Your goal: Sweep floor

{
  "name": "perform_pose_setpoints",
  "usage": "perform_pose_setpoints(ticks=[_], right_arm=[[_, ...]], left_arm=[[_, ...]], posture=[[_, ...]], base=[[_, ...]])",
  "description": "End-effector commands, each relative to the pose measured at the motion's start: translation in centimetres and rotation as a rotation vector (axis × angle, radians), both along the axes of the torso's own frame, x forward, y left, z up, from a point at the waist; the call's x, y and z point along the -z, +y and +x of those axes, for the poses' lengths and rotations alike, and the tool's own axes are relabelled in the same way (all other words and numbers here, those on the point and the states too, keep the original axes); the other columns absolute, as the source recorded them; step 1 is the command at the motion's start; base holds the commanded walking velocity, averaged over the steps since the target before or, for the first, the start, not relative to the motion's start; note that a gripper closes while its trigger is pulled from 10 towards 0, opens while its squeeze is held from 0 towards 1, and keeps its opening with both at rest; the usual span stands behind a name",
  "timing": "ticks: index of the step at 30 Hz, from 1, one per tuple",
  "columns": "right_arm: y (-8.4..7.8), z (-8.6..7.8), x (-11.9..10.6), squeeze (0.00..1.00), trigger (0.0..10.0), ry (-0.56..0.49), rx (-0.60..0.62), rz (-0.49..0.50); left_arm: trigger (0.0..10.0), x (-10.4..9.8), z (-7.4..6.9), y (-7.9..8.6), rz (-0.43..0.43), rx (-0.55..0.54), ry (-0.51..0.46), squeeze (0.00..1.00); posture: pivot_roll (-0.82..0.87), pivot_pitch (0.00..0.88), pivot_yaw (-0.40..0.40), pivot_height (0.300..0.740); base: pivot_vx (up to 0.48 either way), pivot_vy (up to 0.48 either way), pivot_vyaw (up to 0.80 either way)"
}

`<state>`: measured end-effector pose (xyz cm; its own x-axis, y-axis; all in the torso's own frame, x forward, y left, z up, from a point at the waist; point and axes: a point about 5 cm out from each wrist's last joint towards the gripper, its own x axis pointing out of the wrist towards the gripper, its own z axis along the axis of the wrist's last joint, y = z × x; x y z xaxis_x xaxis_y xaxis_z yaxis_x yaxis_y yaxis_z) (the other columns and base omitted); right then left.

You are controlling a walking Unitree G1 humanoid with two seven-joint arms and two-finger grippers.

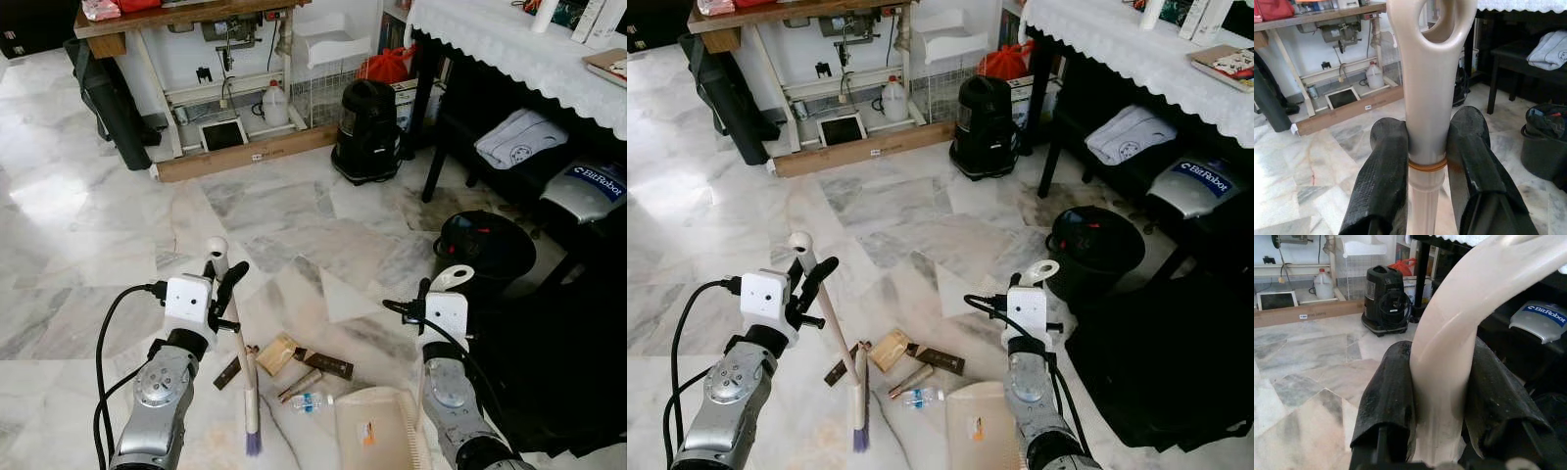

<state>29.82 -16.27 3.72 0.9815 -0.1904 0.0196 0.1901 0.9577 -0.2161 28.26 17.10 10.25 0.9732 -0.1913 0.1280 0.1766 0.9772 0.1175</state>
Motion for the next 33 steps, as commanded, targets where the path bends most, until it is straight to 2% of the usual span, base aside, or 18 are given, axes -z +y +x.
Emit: perform_pose_setpoints(ticks=[1,15,33], right_arm=[[0.35,0.1,-0.14,0.0,10.0,-0.011,-0.011,-0.006],[-0.17,0.52,-0.95,0.0,10.0,-0.059,0.023,-0.014],[0.6,0.55,-0.62,0.0,10.0,-0.035,0.009,-0.014]], left_arm=[[10.0,-0.98,-0.09,0.43,-0.006,0.004,-0.034,0.0],[10.0,-0.53,-0.08,0.59,-0.034,0.052,0.025,0.0],[10.0,-0.45,-0.29,1.0,-0.037,0.1,0.073,0.0]], posture=[[0.16,0.085,0.051,0.74],[0.16,0.086,0.055,0.74],[0.19,0.095,0.076,0.74]], base=[[0.0,0.0,0.0],[0.0,0.0,0.0],[0.0,0.0,0.0]])
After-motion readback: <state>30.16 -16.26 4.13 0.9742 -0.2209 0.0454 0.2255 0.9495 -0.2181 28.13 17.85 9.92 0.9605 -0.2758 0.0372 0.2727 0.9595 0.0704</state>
